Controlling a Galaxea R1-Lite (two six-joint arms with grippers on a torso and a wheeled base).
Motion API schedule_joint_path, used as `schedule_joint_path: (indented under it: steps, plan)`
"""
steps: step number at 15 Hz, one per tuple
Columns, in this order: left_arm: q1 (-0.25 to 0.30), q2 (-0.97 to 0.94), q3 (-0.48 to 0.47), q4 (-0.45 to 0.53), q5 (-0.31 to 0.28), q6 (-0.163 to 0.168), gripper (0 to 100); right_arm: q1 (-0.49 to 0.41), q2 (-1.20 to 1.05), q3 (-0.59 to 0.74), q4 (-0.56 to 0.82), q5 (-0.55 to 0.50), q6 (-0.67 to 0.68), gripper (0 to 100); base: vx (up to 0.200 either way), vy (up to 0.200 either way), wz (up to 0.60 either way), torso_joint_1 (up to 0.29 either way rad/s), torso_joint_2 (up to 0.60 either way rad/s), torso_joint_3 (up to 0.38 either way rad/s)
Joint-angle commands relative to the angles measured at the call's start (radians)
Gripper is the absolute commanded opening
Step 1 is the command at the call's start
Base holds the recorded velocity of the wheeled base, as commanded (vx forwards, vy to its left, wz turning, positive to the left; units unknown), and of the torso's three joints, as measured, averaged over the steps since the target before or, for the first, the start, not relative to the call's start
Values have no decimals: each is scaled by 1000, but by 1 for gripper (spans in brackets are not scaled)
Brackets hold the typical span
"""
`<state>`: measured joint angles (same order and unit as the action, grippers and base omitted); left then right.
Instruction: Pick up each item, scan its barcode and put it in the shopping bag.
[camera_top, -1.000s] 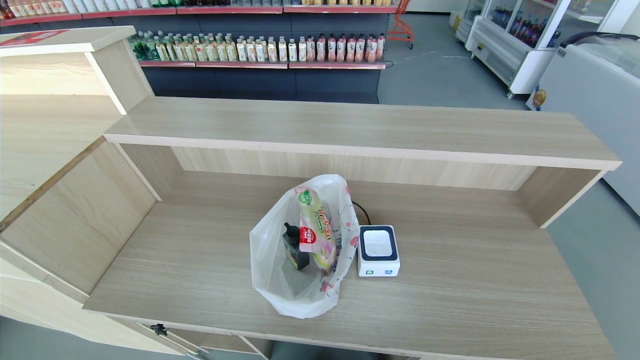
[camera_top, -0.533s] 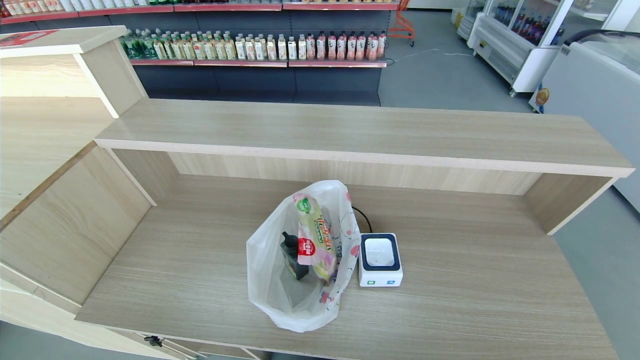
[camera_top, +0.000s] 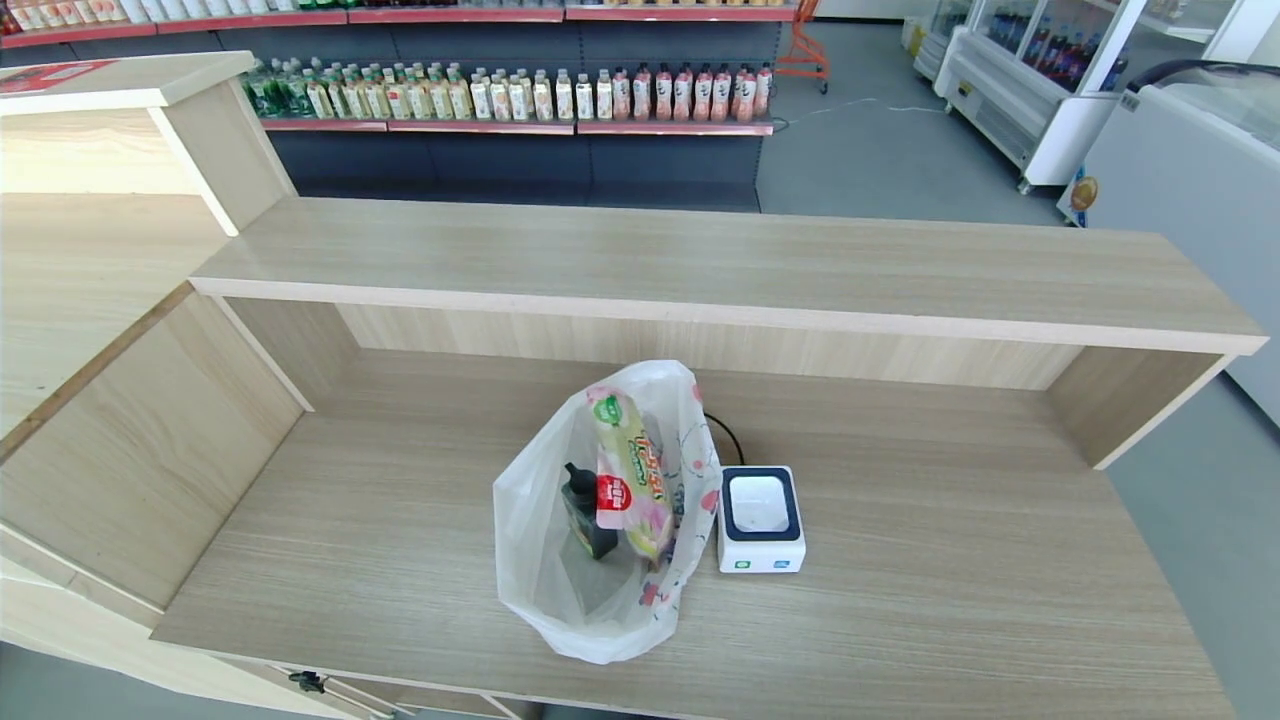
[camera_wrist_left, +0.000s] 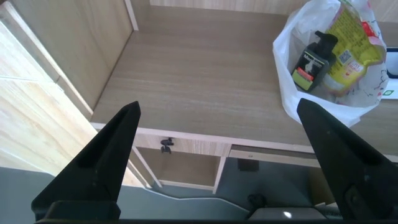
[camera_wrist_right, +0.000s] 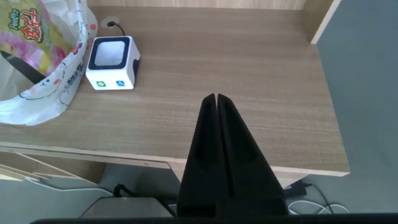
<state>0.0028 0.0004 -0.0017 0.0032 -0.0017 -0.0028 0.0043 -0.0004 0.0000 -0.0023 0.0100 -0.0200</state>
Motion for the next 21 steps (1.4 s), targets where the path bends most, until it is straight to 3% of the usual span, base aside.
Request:
schedule_joint_path:
  steps: [1,21]
  plan:
    - [0,0,0,0,0,0,100,0,3,0,-1,1,0,0,0,0,0,0,0,0]
    - [0,0,0,0,0,0,100,0,2,0,-1,-2,3,0,0,0,-30,0,0,0]
